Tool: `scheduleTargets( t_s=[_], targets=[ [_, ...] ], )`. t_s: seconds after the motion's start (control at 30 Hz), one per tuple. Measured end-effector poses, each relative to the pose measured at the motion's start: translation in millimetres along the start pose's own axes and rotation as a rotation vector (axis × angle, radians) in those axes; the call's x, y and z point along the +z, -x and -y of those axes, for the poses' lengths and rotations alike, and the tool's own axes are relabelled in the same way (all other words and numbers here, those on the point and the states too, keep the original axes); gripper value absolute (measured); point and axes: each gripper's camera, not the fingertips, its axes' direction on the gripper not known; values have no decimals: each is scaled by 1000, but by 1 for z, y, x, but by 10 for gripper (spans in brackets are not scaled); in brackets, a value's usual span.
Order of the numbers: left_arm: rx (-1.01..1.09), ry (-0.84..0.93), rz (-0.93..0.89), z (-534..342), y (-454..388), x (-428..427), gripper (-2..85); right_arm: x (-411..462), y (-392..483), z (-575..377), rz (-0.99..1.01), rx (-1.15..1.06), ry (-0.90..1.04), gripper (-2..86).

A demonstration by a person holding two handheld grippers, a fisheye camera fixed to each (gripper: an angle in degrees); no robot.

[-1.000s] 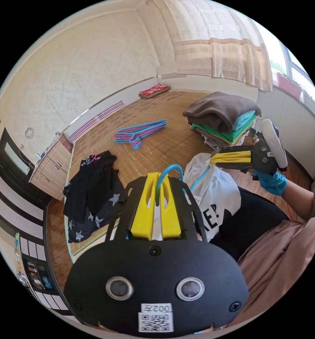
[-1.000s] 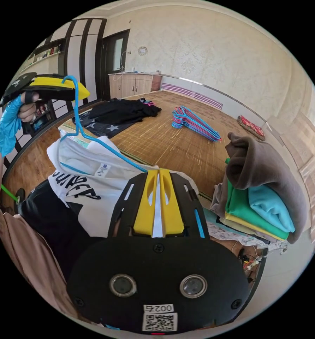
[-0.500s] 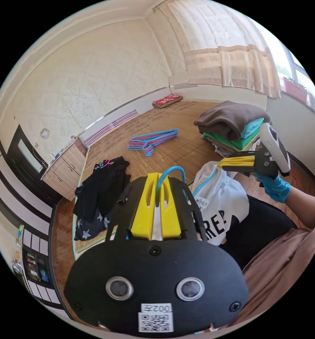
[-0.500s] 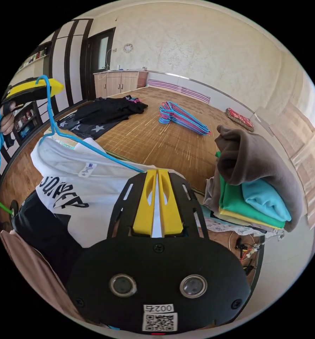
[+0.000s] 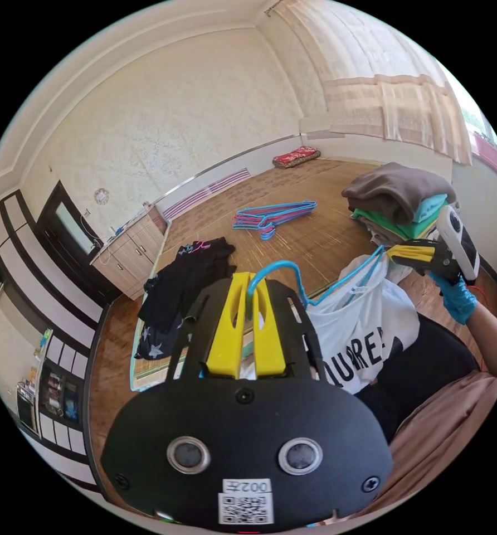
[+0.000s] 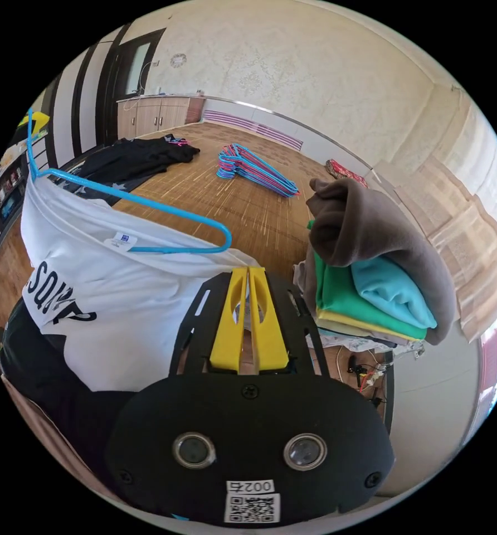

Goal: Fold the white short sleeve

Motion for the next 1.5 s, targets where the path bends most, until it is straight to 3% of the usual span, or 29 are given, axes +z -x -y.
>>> scheduleTargets(
  t_s=[0.63, 0.83, 1.2, 1.33, 1.5],
  targets=[
    [-59, -78, -26, 19, 11, -22, -10, 12, -38, -3, 524, -60, -34, 11],
    [-69, -104, -24, 20, 14, -31, -9, 12, -49, -2, 512, -26, -109, 71],
    [-107, -113, -3, 9, 25, -35, -10, 54, -47, -4, 394, -125, 96, 52],
    [-136, -103, -29, 7, 33, -33, -10, 47, -56, -14, 412, -118, 43, 60],
    [-155, -109, -65, 6, 32, -30, -10, 33, -76, -19, 582, -70, -60, 98]
  ],
)
